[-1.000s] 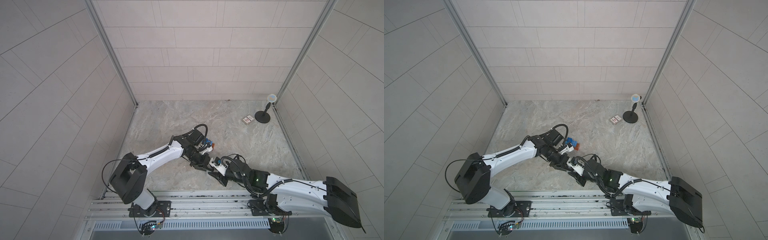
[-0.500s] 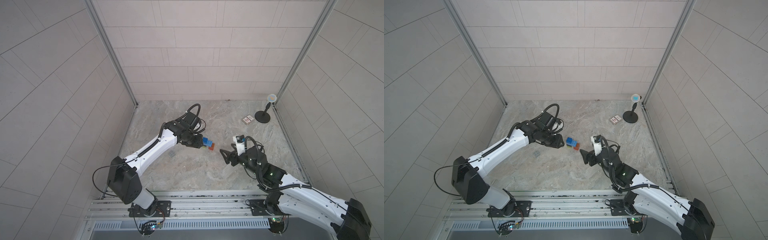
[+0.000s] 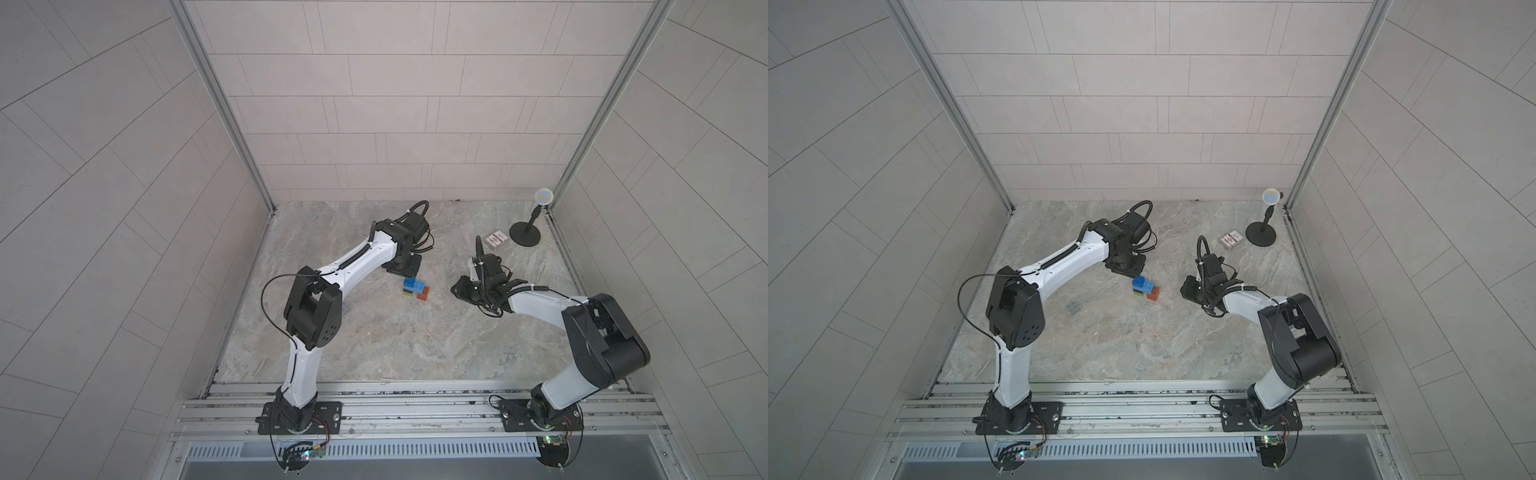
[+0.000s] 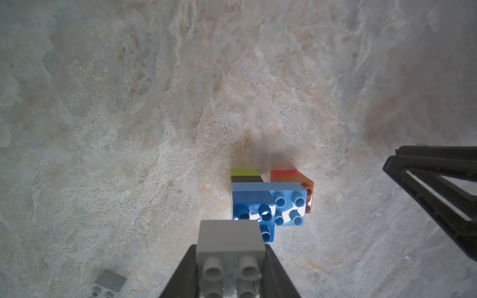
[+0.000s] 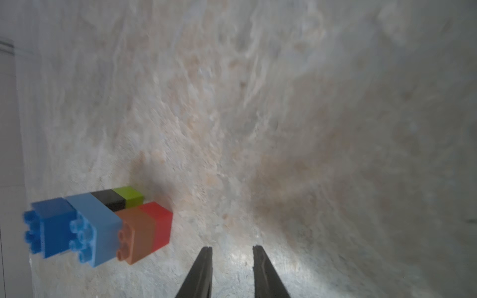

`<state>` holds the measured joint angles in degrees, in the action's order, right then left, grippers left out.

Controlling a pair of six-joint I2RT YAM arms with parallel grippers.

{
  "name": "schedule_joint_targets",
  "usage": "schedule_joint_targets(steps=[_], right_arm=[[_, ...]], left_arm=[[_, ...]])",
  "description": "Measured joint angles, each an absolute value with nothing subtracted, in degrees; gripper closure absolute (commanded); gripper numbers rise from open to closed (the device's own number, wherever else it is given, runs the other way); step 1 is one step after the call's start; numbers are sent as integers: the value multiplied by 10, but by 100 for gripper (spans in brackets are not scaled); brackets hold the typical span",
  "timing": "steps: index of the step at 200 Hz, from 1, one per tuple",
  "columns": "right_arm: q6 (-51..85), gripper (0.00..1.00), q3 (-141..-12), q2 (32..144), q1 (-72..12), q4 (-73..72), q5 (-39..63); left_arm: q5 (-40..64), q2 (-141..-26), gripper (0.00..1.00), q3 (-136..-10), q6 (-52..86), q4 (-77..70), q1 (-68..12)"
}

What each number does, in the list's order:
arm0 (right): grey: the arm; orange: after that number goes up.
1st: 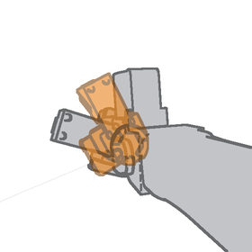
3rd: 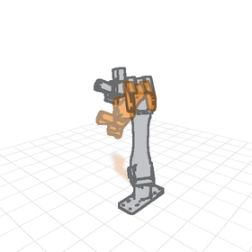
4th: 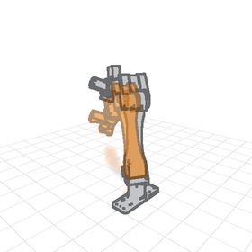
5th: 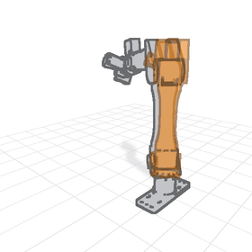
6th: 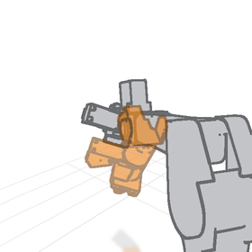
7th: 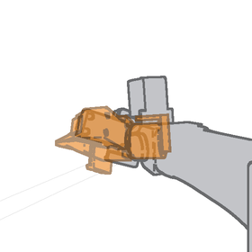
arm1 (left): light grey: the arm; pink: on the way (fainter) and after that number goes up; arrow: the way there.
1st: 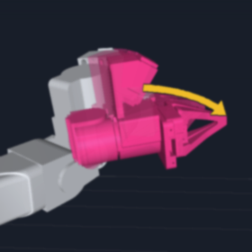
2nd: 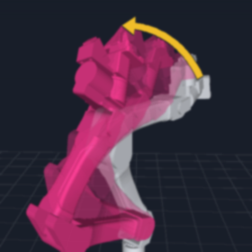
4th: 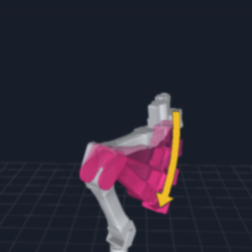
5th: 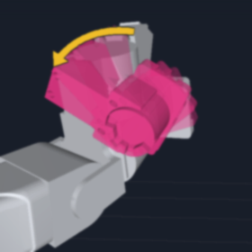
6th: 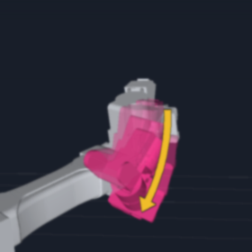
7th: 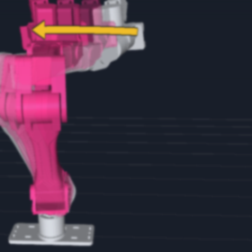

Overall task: Assemble the letter h with lego
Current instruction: Assemble the lego brick with the lego brick.

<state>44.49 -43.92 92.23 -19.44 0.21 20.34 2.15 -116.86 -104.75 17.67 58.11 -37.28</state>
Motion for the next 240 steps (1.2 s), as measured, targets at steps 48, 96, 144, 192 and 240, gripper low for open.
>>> schedule_joint_targets(steps=[48,96,144,192,240], right_arm=[[449,70,-476,965,-229,-17,241],[448,69,-488,981,-237,-22,255],[442,69,-490,981,-237,-18,255],[437,69,-497,983,-237,-9,255],[429,69,-509,989,-243,1,255]], left_arm=[[35,-1205,100,-1110,180,617,-373],[71,-1218,100,-1130,189,643,-373],[84,-1241,100,-1137,199,665,-373],[90,-1254,100,-1157,201,674,-373],[94,-1264,94,-1171,201,685,-371]])
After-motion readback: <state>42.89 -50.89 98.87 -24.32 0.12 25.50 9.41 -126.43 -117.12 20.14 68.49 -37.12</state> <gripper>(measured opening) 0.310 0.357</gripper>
